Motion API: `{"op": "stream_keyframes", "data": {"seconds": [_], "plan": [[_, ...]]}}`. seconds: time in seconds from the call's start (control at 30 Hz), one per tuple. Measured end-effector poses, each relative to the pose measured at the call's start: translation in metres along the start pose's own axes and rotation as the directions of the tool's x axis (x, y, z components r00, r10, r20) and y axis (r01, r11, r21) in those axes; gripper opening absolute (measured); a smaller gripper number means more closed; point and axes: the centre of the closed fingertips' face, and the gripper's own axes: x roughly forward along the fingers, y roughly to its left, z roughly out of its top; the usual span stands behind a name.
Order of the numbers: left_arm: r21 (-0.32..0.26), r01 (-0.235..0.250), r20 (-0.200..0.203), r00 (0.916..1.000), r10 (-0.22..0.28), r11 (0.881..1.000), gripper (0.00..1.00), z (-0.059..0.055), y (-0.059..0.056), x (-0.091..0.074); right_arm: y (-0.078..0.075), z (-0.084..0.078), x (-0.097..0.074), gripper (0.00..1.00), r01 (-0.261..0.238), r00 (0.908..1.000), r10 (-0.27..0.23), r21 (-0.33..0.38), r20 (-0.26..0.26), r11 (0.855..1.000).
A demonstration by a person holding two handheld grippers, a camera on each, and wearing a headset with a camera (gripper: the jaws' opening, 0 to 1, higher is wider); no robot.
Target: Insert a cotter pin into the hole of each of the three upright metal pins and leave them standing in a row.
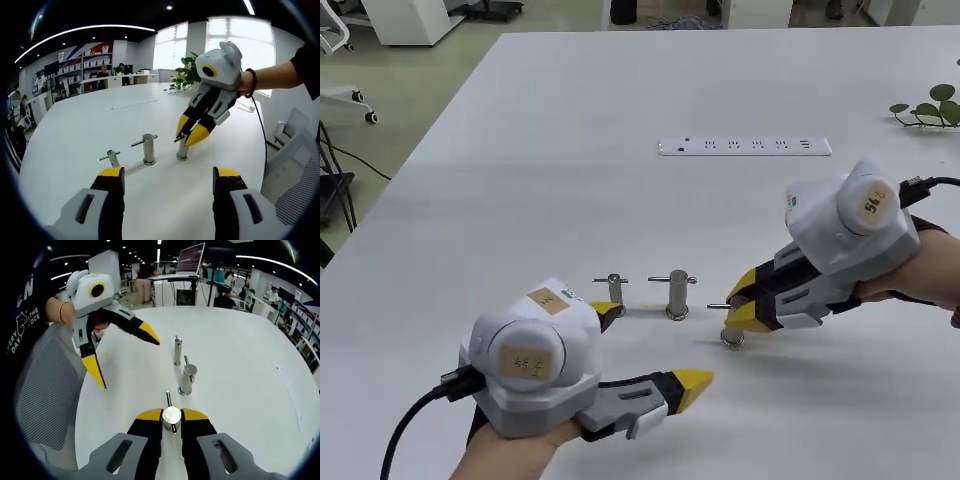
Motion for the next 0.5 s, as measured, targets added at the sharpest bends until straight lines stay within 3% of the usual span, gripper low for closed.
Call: {"op": "stream_keyframes", "data": {"seconds": [0.27,0.5], "plan": [[-0.023,-0.038,0.023,0.999,0.038,0.999,0.78,0.003,0.013,-0.01,-0.012,-0.004,-0.001,0.08,0.012,0.9999,-0.012,0.008,-0.009,1.0],[-0.009,-0.054,0.031,0.9981,0.054,0.998,0.81,0.005,0.019,-0.014,-0.02,-0.006,-0.003,0.08,0.027,0.9996,-0.027,0.02,-0.007,0.999]]}}
